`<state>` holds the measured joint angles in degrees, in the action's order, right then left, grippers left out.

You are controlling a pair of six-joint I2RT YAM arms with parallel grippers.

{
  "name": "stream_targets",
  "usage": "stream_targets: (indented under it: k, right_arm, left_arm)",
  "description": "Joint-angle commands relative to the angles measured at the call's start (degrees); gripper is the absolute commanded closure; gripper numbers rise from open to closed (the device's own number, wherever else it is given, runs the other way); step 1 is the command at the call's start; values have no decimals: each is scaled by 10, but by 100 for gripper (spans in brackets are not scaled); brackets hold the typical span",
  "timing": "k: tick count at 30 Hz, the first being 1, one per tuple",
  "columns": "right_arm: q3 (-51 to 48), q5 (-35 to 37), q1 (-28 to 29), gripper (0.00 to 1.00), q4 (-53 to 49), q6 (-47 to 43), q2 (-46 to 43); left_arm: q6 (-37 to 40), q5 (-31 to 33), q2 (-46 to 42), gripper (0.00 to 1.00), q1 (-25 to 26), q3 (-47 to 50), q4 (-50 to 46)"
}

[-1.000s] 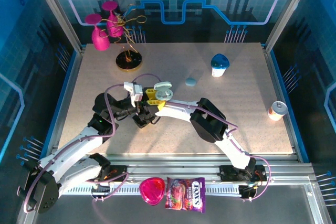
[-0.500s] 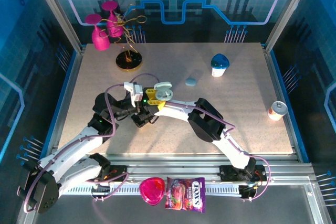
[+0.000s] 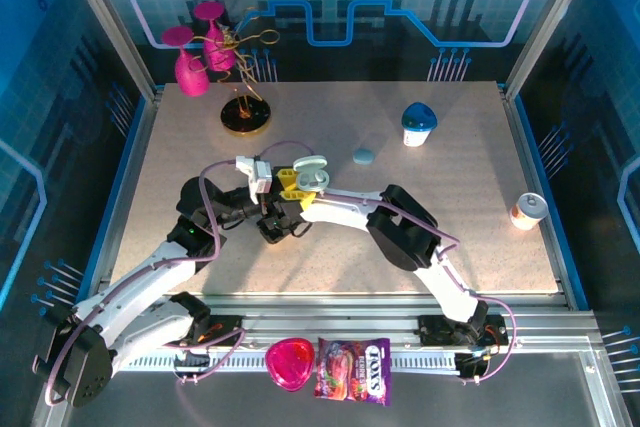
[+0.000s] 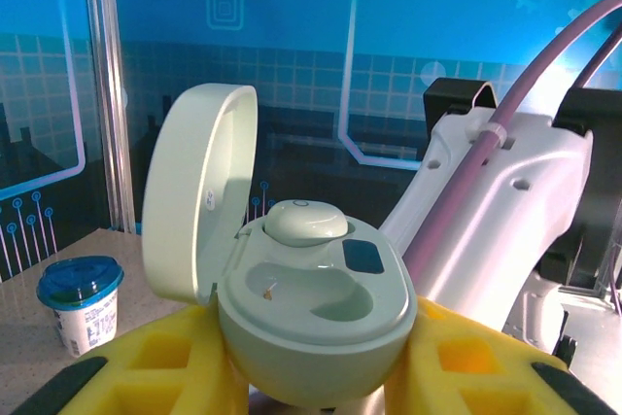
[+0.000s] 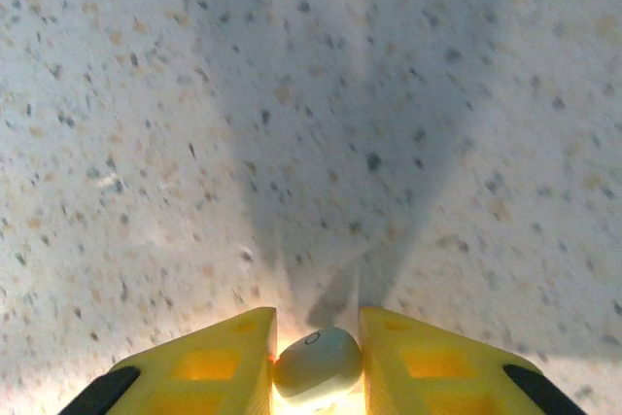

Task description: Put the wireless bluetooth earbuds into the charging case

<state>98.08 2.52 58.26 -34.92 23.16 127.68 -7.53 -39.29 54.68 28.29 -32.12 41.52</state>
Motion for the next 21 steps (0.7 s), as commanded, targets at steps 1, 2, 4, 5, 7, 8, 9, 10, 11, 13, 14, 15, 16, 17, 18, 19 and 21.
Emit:
stream_targets:
  k: [1, 2, 4, 5, 7, 8, 9, 10, 11, 13, 14, 15, 16, 17, 18, 19, 21]
  right_arm:
    - [-59, -35, -26, 74, 60, 27, -70]
    - [-80, -40, -33, 74, 75, 33, -86]
    - [-120, -50, -46, 74, 99, 42, -112]
    - [-139, -51, -53, 74, 109, 46, -126]
    - [-172, -54, -66, 74, 124, 52, -151]
    - [-189, -54, -74, 74, 133, 55, -164]
    - [-204, -54, -79, 74, 139, 57, -178]
    - [-222, -53, -87, 74, 145, 59, -192]
    - [-238, -53, -95, 74, 151, 61, -208]
    - [-269, -51, -110, 74, 160, 65, -238]
    - [-283, -51, -118, 74, 165, 66, -253]
    - [-294, -51, -126, 74, 167, 66, -266]
    - [-307, -49, -133, 74, 167, 67, -281]
    - [-319, -47, -141, 74, 168, 67, -298]
    - [-330, -45, -147, 74, 169, 66, -314]
    - [-340, -42, -155, 74, 167, 65, -333]
    - [-357, -36, -169, 74, 162, 64, -373]
  left_arm:
    - [-6, 11, -2, 72, 1, 0, 27]
    - [-10, 11, -2, 72, 1, 0, 31]
    - [-16, 11, -2, 72, 1, 0, 40]
    - [-19, 11, -2, 72, 1, 0, 45]
    - [-21, 11, -1, 72, 2, -2, 45]
    - [-21, 12, -1, 72, 2, -2, 45]
    - [-21, 13, 0, 72, 2, -2, 45]
    - [-21, 14, 2, 72, 2, -1, 46]
    - [-23, 17, 3, 72, 1, -1, 50]
    - [-28, 19, 7, 72, 1, 2, 59]
    - [-32, 20, 9, 72, 1, 2, 65]
    - [-34, 20, 12, 72, 1, 3, 70]
    - [-37, 20, 14, 72, 1, 2, 73]
    - [-37, 19, 18, 72, 2, 3, 75]
    - [-38, 18, 21, 72, 1, 1, 75]
    - [-37, 17, 25, 72, 1, 2, 76]
    - [-37, 18, 32, 71, 1, 4, 80]
